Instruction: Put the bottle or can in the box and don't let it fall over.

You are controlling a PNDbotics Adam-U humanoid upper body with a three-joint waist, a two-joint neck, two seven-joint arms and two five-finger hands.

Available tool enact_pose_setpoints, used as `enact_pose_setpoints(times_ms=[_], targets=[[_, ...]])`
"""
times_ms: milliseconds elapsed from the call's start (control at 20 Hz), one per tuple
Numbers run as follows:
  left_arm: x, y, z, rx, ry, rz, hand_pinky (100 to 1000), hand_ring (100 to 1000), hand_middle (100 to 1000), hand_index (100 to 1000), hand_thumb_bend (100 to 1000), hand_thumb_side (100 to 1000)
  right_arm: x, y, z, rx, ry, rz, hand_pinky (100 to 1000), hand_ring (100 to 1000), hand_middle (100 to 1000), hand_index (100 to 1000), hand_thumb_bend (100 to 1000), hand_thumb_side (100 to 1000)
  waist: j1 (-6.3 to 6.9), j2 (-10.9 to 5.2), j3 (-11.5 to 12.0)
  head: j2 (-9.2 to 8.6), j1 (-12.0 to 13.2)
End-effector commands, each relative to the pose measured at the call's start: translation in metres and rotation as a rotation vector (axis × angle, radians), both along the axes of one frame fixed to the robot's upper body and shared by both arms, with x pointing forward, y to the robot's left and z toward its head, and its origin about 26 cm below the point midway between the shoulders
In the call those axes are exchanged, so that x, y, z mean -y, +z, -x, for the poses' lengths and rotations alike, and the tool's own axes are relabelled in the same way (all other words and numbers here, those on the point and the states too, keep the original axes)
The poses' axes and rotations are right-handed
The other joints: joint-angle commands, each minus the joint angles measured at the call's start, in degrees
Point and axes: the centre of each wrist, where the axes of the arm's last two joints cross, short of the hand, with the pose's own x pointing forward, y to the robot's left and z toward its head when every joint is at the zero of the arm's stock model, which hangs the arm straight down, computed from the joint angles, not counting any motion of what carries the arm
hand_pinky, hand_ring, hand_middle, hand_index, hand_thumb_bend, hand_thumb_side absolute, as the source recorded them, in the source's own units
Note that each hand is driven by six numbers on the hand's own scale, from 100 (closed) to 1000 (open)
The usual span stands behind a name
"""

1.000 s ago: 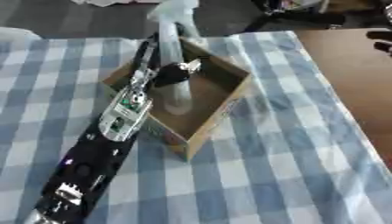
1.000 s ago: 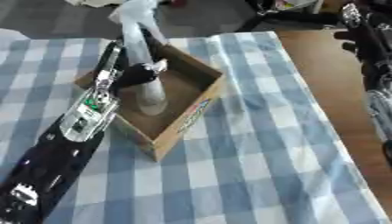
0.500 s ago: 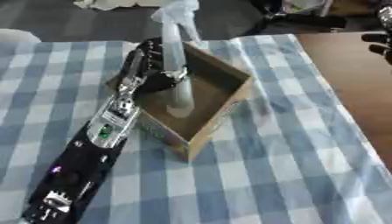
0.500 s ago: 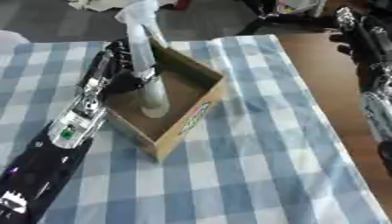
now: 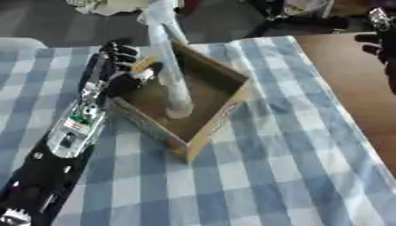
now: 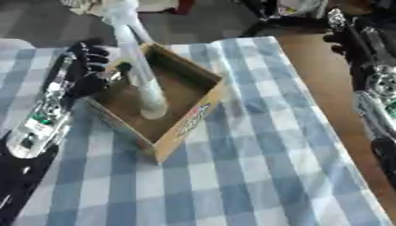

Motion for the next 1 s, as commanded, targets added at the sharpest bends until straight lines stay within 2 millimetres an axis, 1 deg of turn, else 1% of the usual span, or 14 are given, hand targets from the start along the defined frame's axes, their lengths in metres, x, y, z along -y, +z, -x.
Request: enact_pose_setpoints(times_ms=[50,200,450,650,1000], targets=[[-0.024,0.023,0.009,0.048,0.029,0.005,720,720,656,849,616,265,0.008,0.012,0.003,0.033,-0.018,0.026,920,830,845,881,100,726,-0.01,-1.84,0.3,0.57,-0.4],[-0.046,0.025,0.021,0.059,0.07,0.02,723,722,658,850,608,259,0.008,0.01,0.003,0.025,-0.018,0.037,920,831,845,882,100,730,0.27,-2.09,0.7,1.07,-0.2],[-0.071,0.027,0.038,0.07,0.133,0.052,723,721,655,847,592,251,0.005,0.008,0.004,0.015,-0.018,0.067,920,834,847,883,100,727,0.51,-2.46,1.0,1.41,0.2],[-0.09,0.025,0.051,0.082,0.191,0.079,721,719,650,843,574,243,0.003,0.009,0.006,0.017,-0.015,0.092,921,838,849,884,100,720,0.47,-2.69,1.0,1.63,0.4],[-0.131,0.018,0.073,0.115,0.356,0.12,725,724,658,848,554,233,0.002,0.009,0.01,0.019,-0.013,0.125,935,864,866,896,100,680,0.56,-2.97,1.2,2.32,0.0]])
